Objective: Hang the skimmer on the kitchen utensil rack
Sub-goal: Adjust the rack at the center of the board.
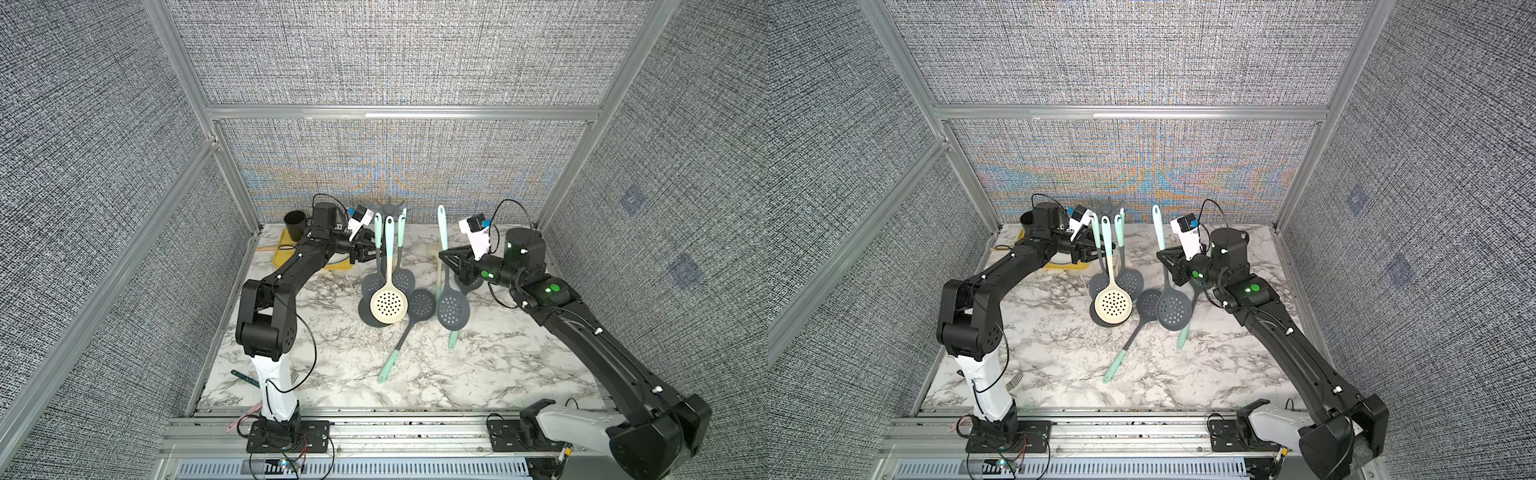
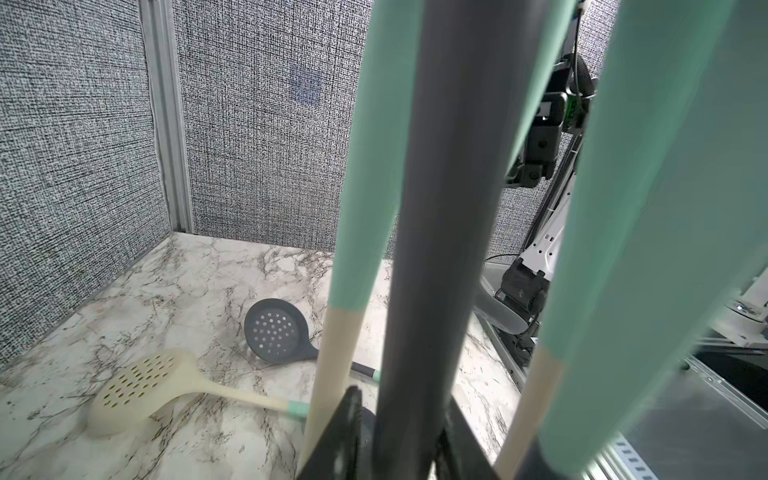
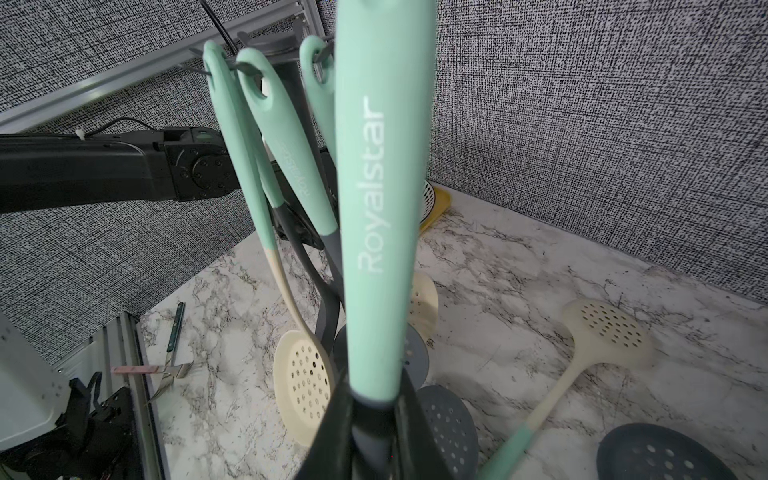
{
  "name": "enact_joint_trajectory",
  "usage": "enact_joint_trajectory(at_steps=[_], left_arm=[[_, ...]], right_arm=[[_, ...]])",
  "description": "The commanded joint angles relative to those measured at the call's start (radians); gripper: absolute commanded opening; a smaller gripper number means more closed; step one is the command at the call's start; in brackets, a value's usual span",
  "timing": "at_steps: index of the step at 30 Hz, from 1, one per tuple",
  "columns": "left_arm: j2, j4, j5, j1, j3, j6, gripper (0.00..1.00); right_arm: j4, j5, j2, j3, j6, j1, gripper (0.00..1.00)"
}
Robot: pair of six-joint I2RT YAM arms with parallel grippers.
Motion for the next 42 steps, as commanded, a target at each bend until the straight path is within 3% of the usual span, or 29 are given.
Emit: enact_joint_trajectory(at_steps=[1,5,8,12,19,26,29,32,36,40,42], left_arm=[[-0.03,-0.007,-0.003,0.002,-0.025,0.023,0.2],[-0.096,-0.005,-0.128,0.0,-0.09,0.037,0.03],[-0.185,0.0,-0.291,-0.012,-0.168,0.047,0.02],[-0.321,0.061,-0.6,-0.055,-0.3,0.034,0.02],[-0.504,0.528,-0.975,-0.066,-0.609,-0.273,0.02],[-0.62,0.508,-1.342,-0.202,-0.703,-0.266,0.03],[-0.661,0.507,-1.558,-0.28,-0.737,-0.271,0.03],[-0.683,0.509,-1.769,-0.376,-0.758,-0.244,0.03],[-0.67,0.519,-2.151,-0.543,-0.744,-0.181,0.03],[-0.594,0.614,-2.431,-0.674,-0.71,-0.112,0.03],[-0.564,0.642,-2.462,-0.7,-0.698,-0.123,0.02]], right_arm=[[0.019,-0.011,-0.009,-0.001,-0.004,0.0,0.0],[0.018,-0.006,-0.019,-0.005,-0.004,0.0,0.0],[0.02,-0.006,-0.027,-0.014,-0.003,0.0,0.0],[0.026,-0.007,-0.035,-0.025,0.0,0.0,0.0],[0.042,-0.012,-0.046,-0.038,0.012,0.0,0.0],[0.097,0.013,-0.068,-0.073,0.064,0.002,0.0],[0.132,0.133,-0.083,-0.1,0.11,0.028,0.0],[0.138,0.341,-0.102,-0.115,0.123,0.095,0.0],[0.151,0.551,-0.118,-0.14,0.144,0.182,0.0],[0.172,0.608,-0.125,-0.16,0.149,0.223,0.0],[0.168,0.601,-0.122,-0.16,0.151,0.228,0.0]])
